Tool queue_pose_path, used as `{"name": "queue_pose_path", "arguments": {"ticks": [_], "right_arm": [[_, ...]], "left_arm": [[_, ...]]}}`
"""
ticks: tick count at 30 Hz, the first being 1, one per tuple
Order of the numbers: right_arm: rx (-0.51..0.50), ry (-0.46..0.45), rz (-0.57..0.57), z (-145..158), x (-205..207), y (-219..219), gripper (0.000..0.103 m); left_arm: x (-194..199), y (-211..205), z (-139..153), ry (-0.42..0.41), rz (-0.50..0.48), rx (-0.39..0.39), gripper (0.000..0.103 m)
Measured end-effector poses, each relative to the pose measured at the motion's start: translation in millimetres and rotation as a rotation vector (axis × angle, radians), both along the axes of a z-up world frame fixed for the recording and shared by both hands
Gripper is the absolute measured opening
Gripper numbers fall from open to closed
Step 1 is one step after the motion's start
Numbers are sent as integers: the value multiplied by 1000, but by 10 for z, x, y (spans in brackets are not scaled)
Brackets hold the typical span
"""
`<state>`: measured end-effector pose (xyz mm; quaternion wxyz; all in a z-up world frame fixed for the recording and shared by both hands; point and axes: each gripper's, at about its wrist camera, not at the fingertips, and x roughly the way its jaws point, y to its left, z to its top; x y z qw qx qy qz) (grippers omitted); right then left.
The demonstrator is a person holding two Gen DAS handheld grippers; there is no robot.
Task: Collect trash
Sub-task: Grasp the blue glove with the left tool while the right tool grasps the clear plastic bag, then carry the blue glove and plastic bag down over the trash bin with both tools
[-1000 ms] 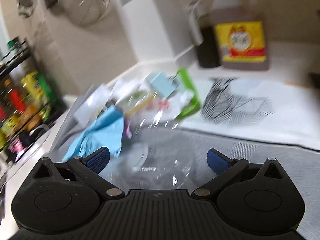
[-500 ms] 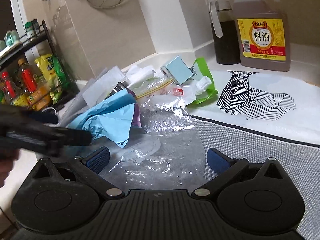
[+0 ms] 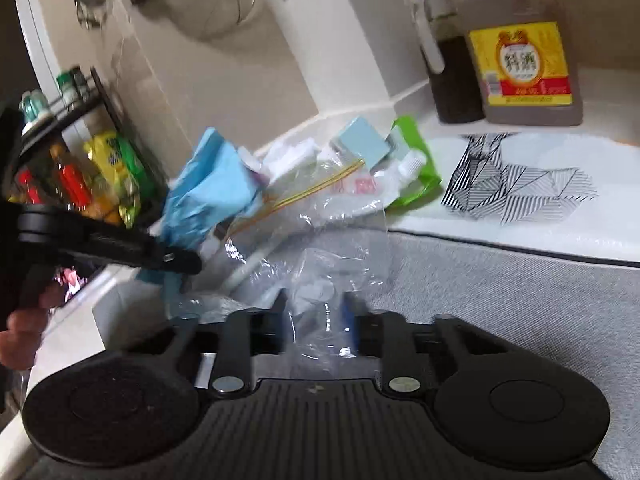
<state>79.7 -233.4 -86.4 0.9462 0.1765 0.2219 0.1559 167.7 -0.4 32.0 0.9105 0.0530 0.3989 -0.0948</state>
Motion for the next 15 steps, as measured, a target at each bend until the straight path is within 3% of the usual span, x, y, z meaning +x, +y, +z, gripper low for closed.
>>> {"name": "queue_pose_path", "arguments": {"ticks": [4, 6, 11, 15], "right_arm": [[-56, -214, -83, 107, -220, -30, 20], [-77, -273, -122, 123, -272, -43, 20], [-48, -285, -178, 145, -334, -163, 20], [-29, -319, -175, 347, -810, -155, 20]], "left_arm": [[-282, 237, 180, -35, 24, -49, 21], [-434, 339, 249, -40, 34, -74, 21], [-939, 563, 386, -78, 48, -93, 21], [-1493, 766, 405, -99, 54, -103, 21]]}}
